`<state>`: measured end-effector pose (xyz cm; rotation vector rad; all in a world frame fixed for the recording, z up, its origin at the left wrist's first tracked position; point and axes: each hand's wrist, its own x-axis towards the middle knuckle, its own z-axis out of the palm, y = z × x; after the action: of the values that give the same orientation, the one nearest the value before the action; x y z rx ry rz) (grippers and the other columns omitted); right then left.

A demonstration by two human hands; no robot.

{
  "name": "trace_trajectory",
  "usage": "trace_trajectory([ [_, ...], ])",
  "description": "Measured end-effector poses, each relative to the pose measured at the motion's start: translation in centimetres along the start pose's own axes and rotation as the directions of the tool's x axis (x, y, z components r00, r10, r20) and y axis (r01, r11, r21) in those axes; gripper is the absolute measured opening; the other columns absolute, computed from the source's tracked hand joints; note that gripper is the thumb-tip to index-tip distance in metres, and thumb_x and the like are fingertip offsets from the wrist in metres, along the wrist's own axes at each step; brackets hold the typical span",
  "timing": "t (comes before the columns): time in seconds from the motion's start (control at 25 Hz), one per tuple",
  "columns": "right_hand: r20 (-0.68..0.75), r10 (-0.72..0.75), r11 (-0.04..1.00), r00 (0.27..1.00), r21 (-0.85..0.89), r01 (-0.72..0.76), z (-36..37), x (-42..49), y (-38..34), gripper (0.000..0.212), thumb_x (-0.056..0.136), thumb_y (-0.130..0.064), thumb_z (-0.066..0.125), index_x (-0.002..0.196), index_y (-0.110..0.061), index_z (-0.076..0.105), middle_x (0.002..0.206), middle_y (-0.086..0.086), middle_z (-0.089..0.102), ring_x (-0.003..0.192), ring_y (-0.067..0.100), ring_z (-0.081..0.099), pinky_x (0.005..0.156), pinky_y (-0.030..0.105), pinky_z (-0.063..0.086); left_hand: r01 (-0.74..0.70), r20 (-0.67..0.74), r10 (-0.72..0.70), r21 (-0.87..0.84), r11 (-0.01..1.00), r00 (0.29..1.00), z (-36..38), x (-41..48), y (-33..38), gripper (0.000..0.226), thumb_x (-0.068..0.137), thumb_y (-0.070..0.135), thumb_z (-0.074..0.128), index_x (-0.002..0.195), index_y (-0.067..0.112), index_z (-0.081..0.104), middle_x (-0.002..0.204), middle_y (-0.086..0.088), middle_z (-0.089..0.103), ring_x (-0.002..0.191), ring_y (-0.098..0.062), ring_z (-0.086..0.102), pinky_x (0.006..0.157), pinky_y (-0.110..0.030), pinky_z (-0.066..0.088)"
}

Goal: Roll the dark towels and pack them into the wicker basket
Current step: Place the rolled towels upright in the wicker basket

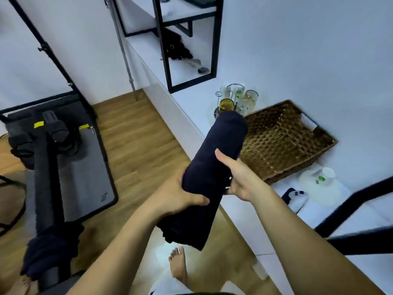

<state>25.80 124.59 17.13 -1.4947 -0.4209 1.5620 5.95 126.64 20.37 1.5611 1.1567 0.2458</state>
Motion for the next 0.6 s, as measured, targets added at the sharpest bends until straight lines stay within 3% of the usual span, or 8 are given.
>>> trace_trajectory([
  [0.16,-0.208,-0.018,0.983,0.978,0.175,0.055,-1.3,4.2,-3.4,0.067,0.073,-0.042,0.085,0.132,-0.030,0.056,0.123,-0.001,0.071,0.106,0.027,0.070,0.079,0.048,0.061,-0.158,0.183,0.128,0.163,0.974,0.975,-3.1,8.5,3.3,0.088,0.060,0.045,0.086,0.137,0.043,0.044,0.118,0.021,0.064,0.103,0.000,0.063,0.092,-0.029,0.053],
  [0.24,-0.350,-0.014,0.956,0.937,0.271,0.115,-3.6,5.9,-4.9,0.074,0.066,-0.040,0.088,0.132,-0.027,0.056,0.123,-0.001,0.071,0.105,0.025,0.070,0.080,0.044,0.061,-0.245,0.243,0.190,0.220,0.944,0.951,-3.1,12.2,5.5,0.085,0.064,0.053,0.082,0.139,0.042,0.043,0.122,0.021,0.061,0.108,-0.004,0.061,0.095,-0.031,0.051],
  [0.32,-0.455,-0.009,0.943,0.890,0.293,0.159,-5.9,7.4,-6.5,0.093,0.053,-0.046,0.090,0.136,-0.028,0.052,0.128,-0.001,0.067,0.109,0.026,0.067,0.084,0.046,0.059,-0.324,0.278,0.243,0.298,0.898,0.929,-2.6,15.1,7.4,0.070,0.076,0.050,0.077,0.138,0.037,0.047,0.117,0.020,0.058,0.104,-0.006,0.058,0.093,-0.028,0.049],
  [0.4,-0.542,0.004,0.934,0.840,0.303,0.191,-8.7,9.8,-8.1,0.100,0.051,-0.048,0.090,0.140,-0.029,0.048,0.132,-0.001,0.064,0.111,0.028,0.066,0.082,0.049,0.060,-0.414,0.288,0.314,0.420,0.808,0.905,-1.9,18.8,8.6,0.065,0.082,0.046,0.072,0.140,0.030,0.048,0.125,0.010,0.057,0.112,-0.013,0.056,0.096,-0.033,0.047],
  [0.6,-0.605,0.066,0.927,0.793,0.332,0.176,-16.4,17.9,-10.4,0.085,0.064,-0.044,0.087,0.138,-0.030,0.047,0.128,-0.001,0.064,0.108,0.027,0.066,0.086,0.048,0.058,-0.510,0.392,0.330,0.597,0.619,0.859,2.9,27.4,9.5,0.066,0.090,0.041,0.062,0.149,0.027,0.037,0.150,0.002,0.039,0.135,-0.023,0.041,0.108,-0.043,0.042],
])
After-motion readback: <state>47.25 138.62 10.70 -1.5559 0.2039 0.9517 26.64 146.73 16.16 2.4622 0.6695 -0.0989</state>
